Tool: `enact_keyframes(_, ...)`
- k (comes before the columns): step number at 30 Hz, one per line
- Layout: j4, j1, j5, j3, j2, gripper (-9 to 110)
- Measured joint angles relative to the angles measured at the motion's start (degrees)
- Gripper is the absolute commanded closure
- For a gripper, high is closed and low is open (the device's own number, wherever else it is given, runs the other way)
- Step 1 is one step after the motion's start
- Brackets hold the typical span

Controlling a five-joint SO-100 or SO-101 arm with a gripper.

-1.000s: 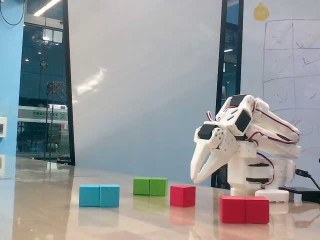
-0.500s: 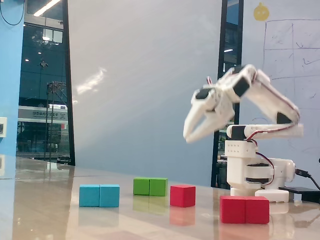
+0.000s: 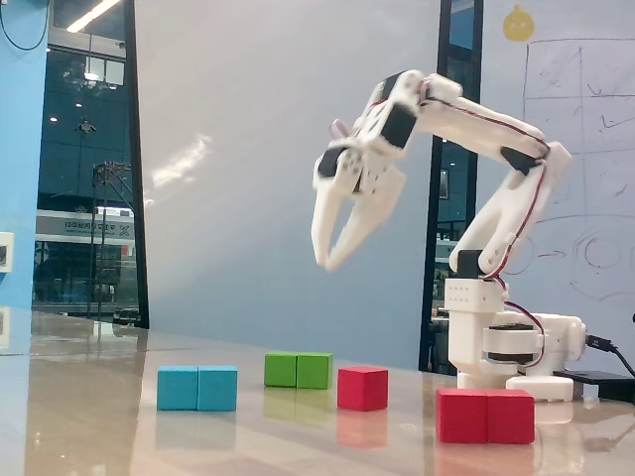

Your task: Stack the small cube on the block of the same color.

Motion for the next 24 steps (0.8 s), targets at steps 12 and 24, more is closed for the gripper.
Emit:
enact_keyframes(12,5.1,-4.6,0.0,0.0,-12.0,101)
enact_keyframes(24,5.3,-9.8,-6.3,0.0,-13.0,101)
